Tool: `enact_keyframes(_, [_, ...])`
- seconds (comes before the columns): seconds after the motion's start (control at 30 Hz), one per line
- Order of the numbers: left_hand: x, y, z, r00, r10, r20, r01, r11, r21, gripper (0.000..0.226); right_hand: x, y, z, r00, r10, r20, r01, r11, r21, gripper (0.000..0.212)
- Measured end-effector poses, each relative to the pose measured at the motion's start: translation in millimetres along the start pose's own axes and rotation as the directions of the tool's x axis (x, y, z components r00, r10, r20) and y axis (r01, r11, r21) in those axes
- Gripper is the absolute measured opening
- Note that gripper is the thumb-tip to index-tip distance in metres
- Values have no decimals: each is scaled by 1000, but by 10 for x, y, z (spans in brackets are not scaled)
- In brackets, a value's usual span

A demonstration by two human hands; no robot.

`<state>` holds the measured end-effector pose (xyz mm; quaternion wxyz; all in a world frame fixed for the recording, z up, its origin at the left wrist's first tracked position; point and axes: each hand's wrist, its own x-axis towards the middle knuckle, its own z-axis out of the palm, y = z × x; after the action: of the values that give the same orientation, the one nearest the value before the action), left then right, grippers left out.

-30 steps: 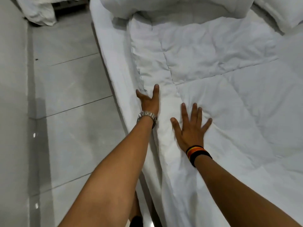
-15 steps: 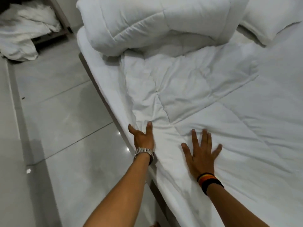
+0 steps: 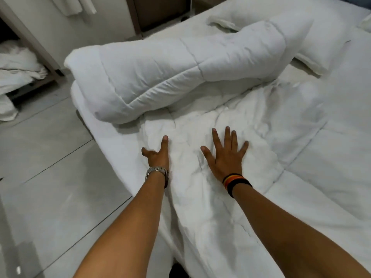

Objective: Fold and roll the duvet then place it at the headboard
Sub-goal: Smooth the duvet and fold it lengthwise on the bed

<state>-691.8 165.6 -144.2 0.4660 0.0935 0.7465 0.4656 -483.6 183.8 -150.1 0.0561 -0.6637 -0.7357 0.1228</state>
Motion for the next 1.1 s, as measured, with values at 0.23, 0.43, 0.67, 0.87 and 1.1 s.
enact_keyframes(0.23, [297, -54, -462, 984, 73, -160, -87, 993, -84, 87, 75, -294, 527, 983, 5, 182, 13, 995, -100, 82])
enact_keyframes(0.43, [397, 413, -972, 993, 31, -110, -37, 998, -57, 89, 241, -930, 114, 989, 115, 89, -132, 967, 217, 88])
enact_keyframes(0.67, [1264, 2211, -1311, 885, 380, -270, -400, 916, -24, 117, 1020, -2032, -612, 922, 236, -307, -84, 896, 436, 101])
enact_keyframes(0.87, [2156, 3280, -1123, 975, 198, 96, -205, 977, 66, 148, 1859, -2653, -834, 797, 381, -470, -74, 832, 549, 112])
enact_keyframes(1.1, [2806, 3721, -543, 918, 350, 188, -358, 934, 9, 119, 2588, -2767, -742, 780, 498, -378, -258, 807, 530, 116])
